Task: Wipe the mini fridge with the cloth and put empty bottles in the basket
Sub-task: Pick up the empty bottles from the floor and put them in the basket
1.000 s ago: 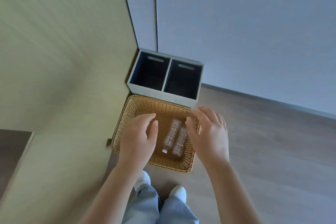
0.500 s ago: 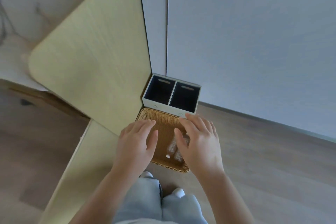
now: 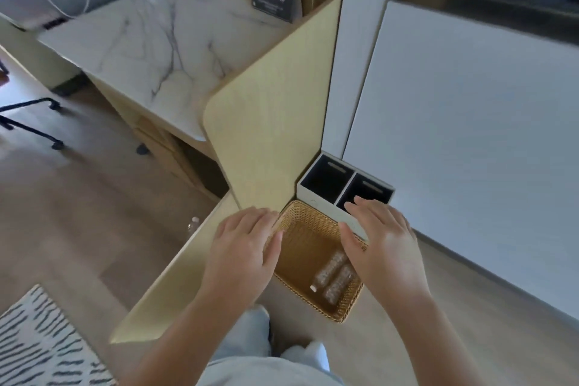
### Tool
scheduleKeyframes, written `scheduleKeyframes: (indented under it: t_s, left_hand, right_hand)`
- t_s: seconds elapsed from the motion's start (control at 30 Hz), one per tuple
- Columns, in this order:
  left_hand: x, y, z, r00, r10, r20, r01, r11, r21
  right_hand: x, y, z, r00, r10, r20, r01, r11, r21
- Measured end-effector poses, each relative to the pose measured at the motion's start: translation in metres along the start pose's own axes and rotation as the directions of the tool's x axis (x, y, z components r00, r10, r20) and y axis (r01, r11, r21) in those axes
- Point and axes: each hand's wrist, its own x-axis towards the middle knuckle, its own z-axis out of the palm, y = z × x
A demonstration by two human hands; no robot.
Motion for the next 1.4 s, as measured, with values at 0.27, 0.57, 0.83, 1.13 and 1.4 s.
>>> scheduleKeyframes:
  t_s: [0.27,0.57,0.83,1.13,1.4]
  left_hand:
    - [-0.033,-0.032,-0.037,0.994,-0.100,-0.046,0.104,0.991,0.081]
    - [-0.121,-0.128,-0.081,0.973,-0.215,-0.083,0.216,0.976,0.003]
    - [-0.251,-0.275,-0.140,0.894,-0.415,-0.169,0.414,0.909,-0.045]
    - [-0.312,-0.361,-0.166,0.757,-0.621,-0.202,0.614,0.782,-0.102]
    - [-0.250,-0.443,-0.160,0.788,-0.597,-0.150,0.592,0.802,-0.086]
  right_hand:
    - [-0.010,-0.057,0.015,0.993,-0.099,0.067,0.096,0.994,0.058]
    - [-0.060,-0.175,0.062,0.979,-0.139,0.146,0.141,0.990,-0.001]
    - [-0.101,-0.330,0.134,0.944,-0.235,0.231,0.239,0.971,0.012]
    - [-0.102,-0.435,0.202,0.855,-0.441,0.274,0.442,0.895,0.062]
    - [-0.038,-0.470,0.274,0.860,-0.421,0.287,0.423,0.904,0.059]
